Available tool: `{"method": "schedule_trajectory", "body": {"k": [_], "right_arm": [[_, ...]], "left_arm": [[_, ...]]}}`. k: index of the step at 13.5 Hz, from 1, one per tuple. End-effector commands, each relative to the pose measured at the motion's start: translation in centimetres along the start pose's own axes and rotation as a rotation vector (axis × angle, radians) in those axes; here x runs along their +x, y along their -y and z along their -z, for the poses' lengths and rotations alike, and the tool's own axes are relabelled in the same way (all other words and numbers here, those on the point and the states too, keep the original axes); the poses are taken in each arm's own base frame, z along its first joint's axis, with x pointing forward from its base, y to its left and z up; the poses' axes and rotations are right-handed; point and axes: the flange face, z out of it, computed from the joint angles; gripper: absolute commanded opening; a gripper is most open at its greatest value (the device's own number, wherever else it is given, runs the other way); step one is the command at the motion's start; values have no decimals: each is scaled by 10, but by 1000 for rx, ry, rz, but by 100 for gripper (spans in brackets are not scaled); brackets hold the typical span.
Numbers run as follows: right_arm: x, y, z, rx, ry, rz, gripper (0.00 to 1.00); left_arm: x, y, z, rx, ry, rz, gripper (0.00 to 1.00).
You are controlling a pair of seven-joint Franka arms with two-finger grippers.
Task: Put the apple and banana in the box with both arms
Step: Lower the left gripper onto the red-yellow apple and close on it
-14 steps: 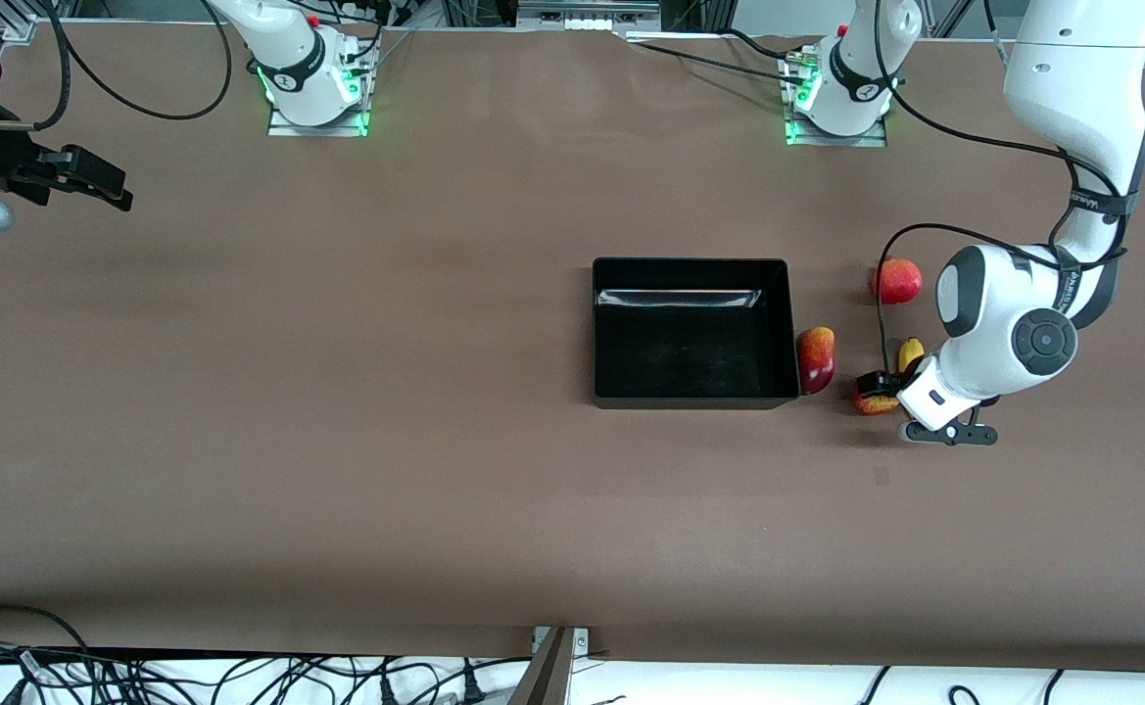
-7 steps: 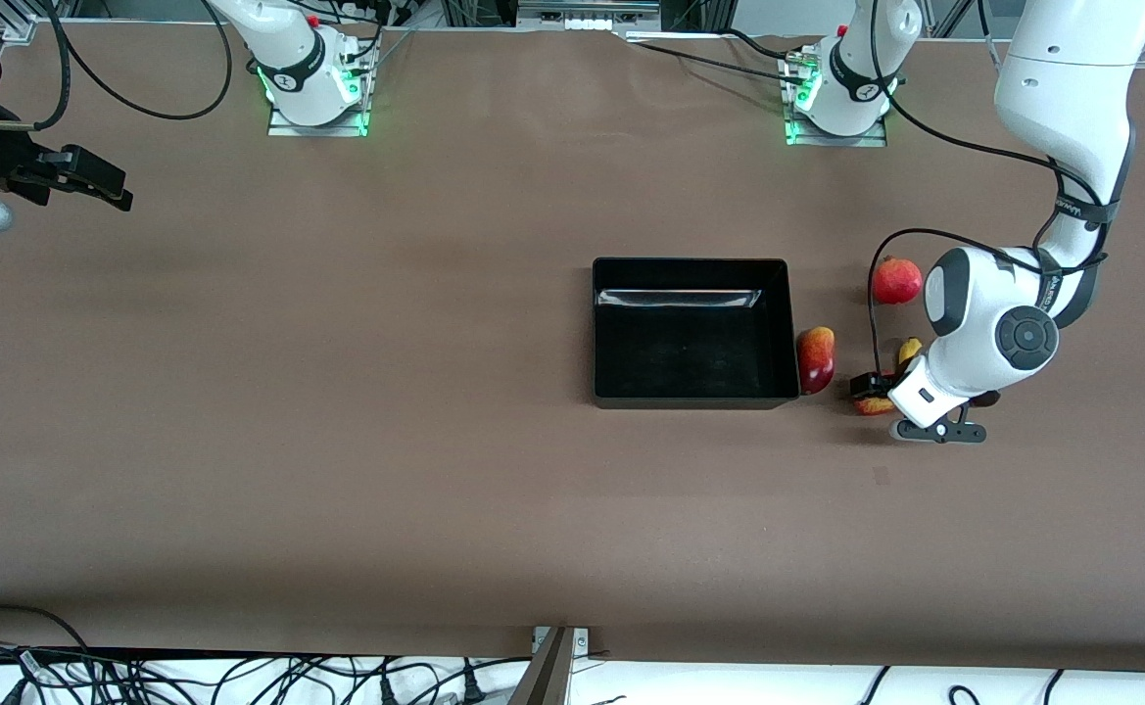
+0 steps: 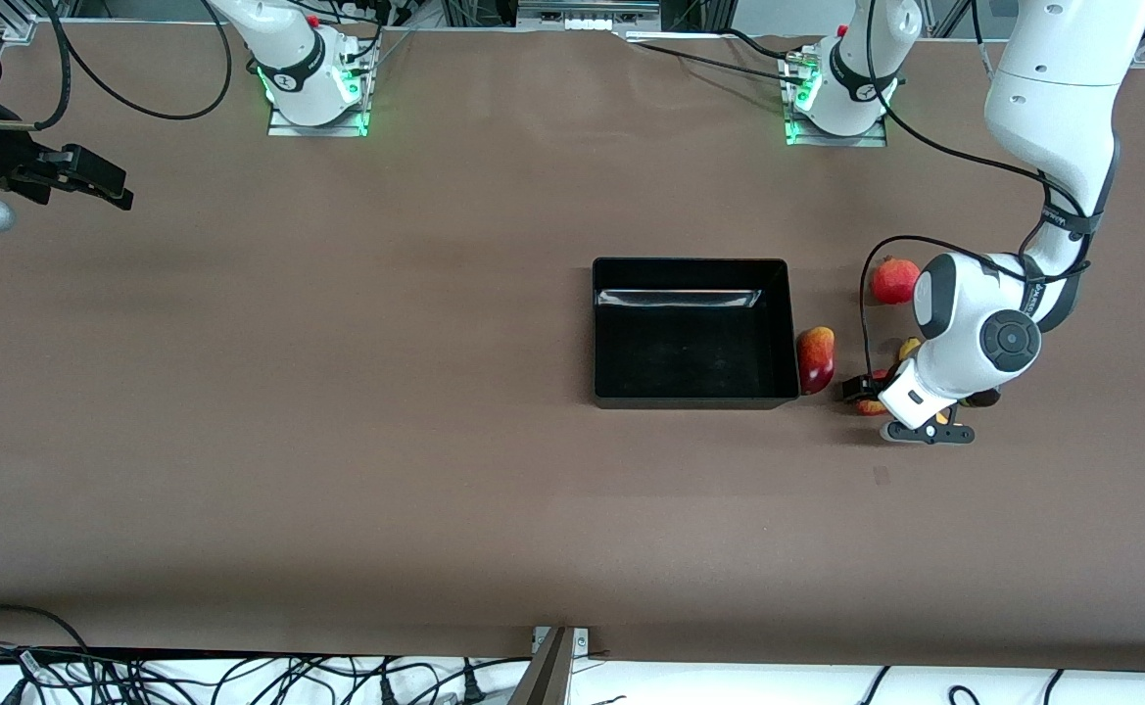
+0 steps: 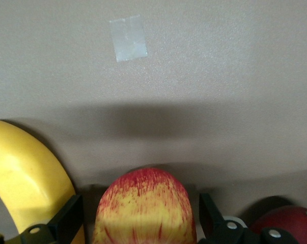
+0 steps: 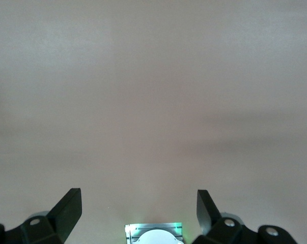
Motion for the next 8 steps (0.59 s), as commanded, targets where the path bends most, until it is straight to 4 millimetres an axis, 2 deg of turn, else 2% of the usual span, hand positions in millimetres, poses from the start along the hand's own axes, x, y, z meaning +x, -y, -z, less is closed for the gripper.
{"method": "schedule_trajectory", "body": {"k": [1,3,4,6,7,8], "right_arm": [[0,0,3,3,10,0,100],[0,0,4,3,8,0,100],[1,0,3,3,10,0,100],[1,0,3,3,10,0,100],[0,0,3,3,10,0,100],[0,0,4,3,8,0,100]], "left_arm": [[-3,-3,0,-9,-11,20,100],[-6,-3,-3,-11,-7,24,100],[-6,-3,-4,-11,-17,35,94],[-8,-3,-7,-11,-29,52,72],[-9,-3,-7,-11,-28,57,52],[-10,-3,-8,-11,-25,57,38]]}}
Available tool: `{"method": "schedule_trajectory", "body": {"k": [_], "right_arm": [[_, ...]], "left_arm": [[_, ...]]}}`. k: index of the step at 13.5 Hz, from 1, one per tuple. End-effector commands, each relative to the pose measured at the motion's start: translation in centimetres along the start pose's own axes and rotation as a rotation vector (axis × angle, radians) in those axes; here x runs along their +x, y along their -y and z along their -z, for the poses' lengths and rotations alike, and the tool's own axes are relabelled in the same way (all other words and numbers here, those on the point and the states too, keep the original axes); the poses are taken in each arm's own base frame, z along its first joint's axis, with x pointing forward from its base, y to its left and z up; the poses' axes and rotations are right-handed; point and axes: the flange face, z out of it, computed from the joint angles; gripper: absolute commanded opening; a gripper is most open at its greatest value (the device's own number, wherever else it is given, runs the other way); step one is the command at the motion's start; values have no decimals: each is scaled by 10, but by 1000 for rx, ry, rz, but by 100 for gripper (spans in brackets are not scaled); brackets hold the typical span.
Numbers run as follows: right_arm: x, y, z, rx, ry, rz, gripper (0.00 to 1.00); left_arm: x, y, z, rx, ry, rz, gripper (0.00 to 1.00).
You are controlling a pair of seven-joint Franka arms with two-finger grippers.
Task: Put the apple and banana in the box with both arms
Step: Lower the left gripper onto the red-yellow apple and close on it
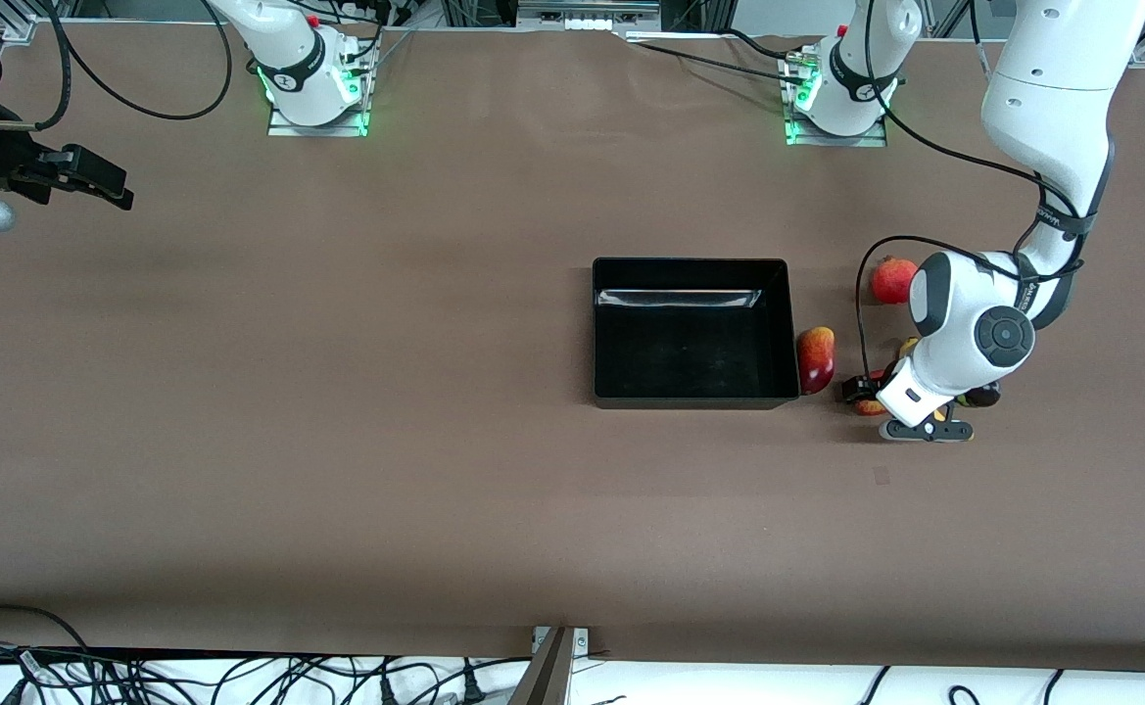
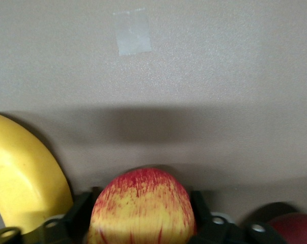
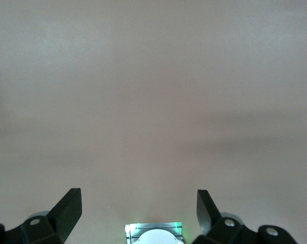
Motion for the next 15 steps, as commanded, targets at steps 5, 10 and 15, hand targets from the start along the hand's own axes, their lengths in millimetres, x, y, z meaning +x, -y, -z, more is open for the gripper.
{"method": "schedule_trajectory", "body": {"k": [5,10,15], "right_arm": [[1,0,3,3,12,-2,100],[1,0,3,3,12,-2,100],[1,0,3,3,12,-2,100]], "left_arm": [[-4,-4,5,-11,-10,20,16],[4,-33,102,-18,-14,98,6],[9,-76,196,-73,-19,241,3]]}}
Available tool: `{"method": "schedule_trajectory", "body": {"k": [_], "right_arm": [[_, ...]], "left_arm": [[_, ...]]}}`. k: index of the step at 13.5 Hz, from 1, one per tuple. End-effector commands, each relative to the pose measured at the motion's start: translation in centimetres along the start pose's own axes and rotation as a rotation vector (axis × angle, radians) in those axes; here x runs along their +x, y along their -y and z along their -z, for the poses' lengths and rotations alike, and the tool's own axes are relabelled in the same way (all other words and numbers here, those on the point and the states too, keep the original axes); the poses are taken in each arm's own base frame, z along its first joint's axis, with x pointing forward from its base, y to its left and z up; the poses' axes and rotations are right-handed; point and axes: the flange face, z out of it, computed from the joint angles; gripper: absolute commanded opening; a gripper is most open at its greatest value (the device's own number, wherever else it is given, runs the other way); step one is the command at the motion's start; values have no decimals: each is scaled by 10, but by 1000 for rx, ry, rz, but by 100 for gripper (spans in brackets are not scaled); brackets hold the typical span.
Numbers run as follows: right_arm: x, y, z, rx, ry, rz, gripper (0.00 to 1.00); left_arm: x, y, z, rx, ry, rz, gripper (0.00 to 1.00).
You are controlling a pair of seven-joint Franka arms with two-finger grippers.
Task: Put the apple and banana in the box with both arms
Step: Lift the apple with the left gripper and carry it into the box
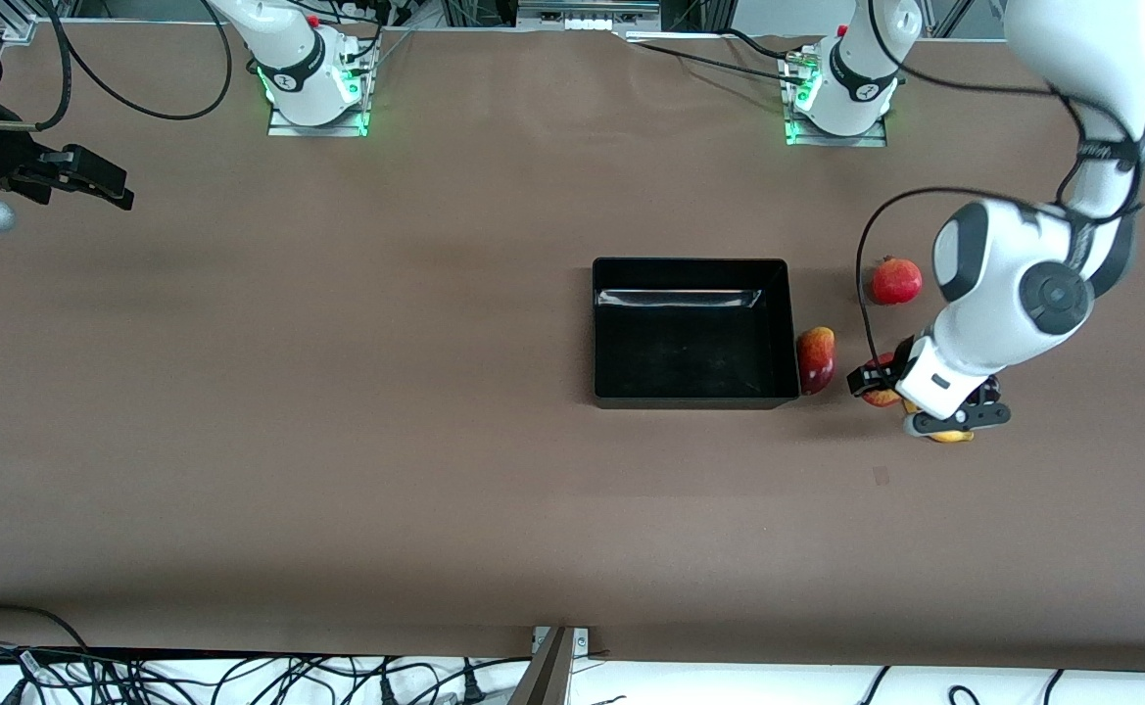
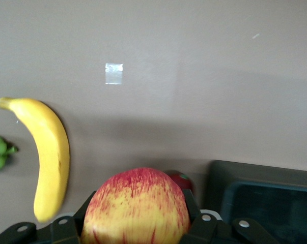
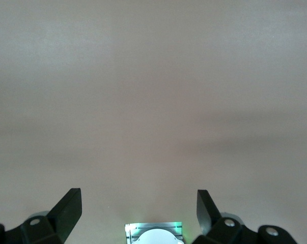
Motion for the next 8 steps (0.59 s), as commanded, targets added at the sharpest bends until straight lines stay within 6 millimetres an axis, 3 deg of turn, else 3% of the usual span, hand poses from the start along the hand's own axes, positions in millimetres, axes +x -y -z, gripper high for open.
{"method": "schedule_trajectory", "body": {"k": [1,4,7,8], "right_arm": [[1,0,3,3,10,-2,100],[0,0,4,3,8,-2,100],[1,0,3,3,10,-2,100],[1,0,3,3,10,0,100]], "left_arm": [[-12,-28,24,-23,6,63,3],[-31,-69,24,-17,12,90,0],[-44,-87,18,16,15,49,0],[-54,-101,13,27,22,19,0]]}}
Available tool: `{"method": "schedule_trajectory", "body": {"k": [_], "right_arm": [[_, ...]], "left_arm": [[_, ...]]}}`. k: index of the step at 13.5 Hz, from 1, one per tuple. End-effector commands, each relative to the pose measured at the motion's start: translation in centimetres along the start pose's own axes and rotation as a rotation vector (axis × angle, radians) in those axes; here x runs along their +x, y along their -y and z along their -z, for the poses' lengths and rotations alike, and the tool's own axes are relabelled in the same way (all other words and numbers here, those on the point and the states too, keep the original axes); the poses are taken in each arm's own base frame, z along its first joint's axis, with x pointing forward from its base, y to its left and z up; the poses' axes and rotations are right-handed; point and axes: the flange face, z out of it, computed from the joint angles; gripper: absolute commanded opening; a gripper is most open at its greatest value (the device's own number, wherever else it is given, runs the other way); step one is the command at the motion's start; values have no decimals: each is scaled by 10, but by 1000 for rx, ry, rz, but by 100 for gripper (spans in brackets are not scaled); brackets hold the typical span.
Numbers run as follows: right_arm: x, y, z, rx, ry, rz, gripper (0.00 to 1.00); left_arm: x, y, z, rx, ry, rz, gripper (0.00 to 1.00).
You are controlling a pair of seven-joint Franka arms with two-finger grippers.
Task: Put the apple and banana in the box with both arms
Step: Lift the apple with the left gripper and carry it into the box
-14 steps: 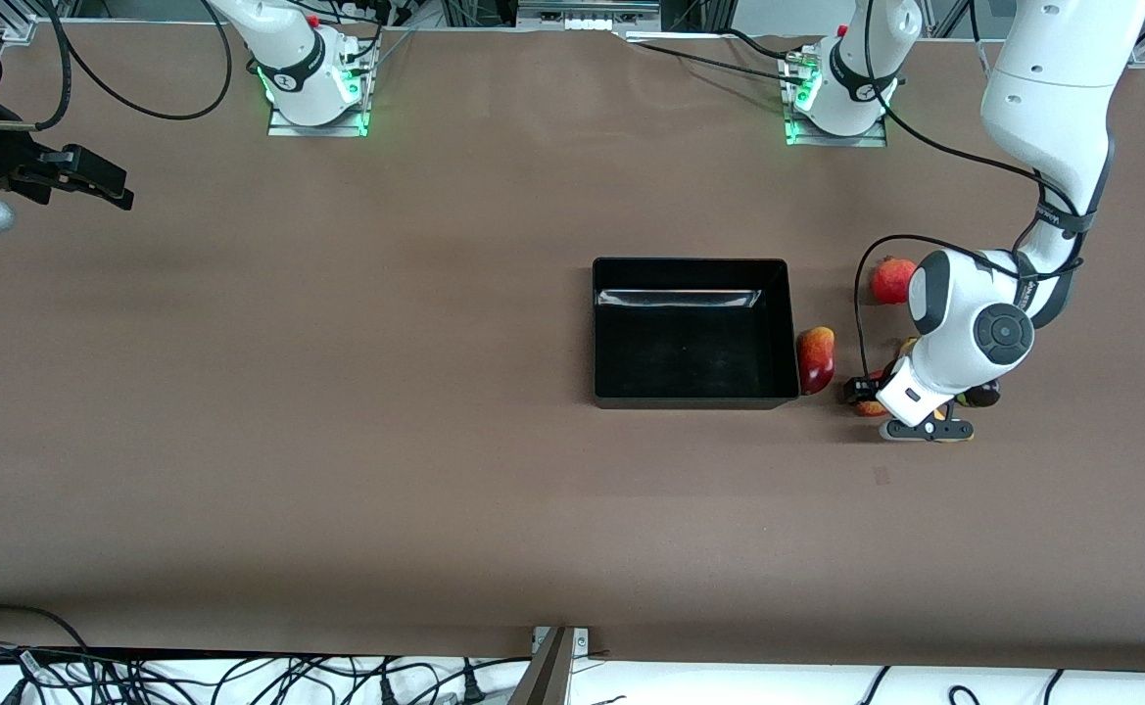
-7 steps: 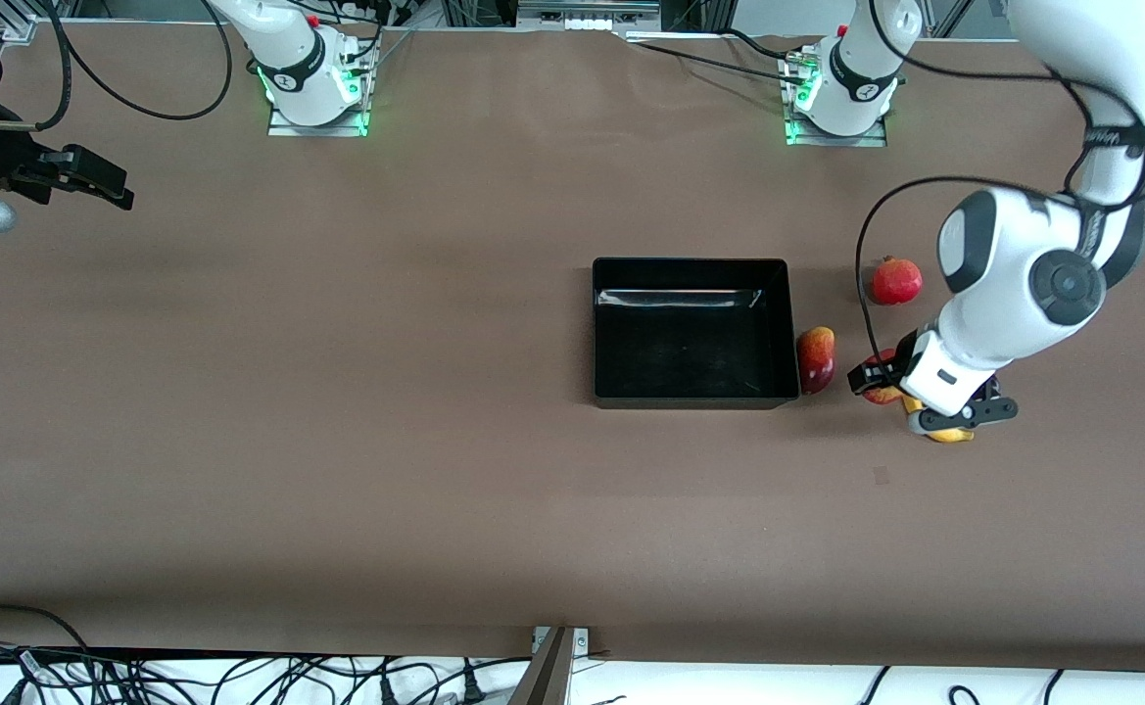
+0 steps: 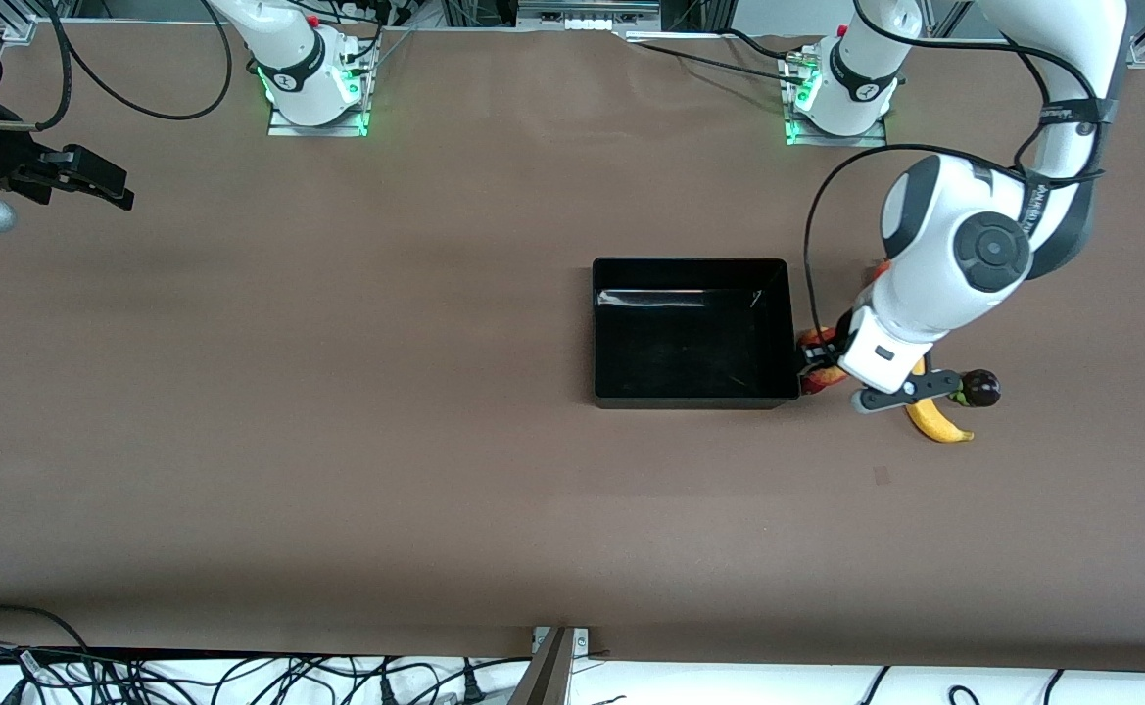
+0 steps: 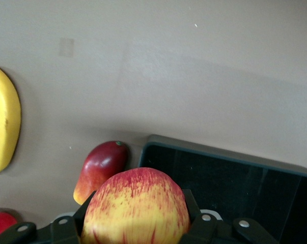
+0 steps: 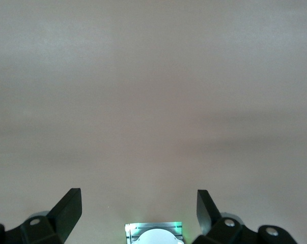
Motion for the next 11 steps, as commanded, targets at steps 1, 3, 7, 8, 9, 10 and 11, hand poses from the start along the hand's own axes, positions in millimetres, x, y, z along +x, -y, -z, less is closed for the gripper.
{"method": "schedule_trajectory", "body": {"k": [1,3,7,8,9,10,11], "right_arm": [[0,0,4,3,8,-1,100],[0,0,4,3,8,1,100],[-1,-1,3,3,17,1,100],[-1,-2,2,3,23,-2,100],[-1,-1,1,3,28,0,100],[-2,-1,2,3,25,0,100],[-1,-1,1,3,28,1,100]], "left_arm": [[-17,-17,-4,48,2,-33,0],[-32,-33,-17,63,19,-34,0],[-50,-47,-28,84,28,-8,0],[-58,-53,-31,84,33,-11,0],[-65,-61,-33,83,39,-21,0],[-71,-66,-37,85,47,-23,0],[-74,-66,-42,85,48,-7,0]]}}
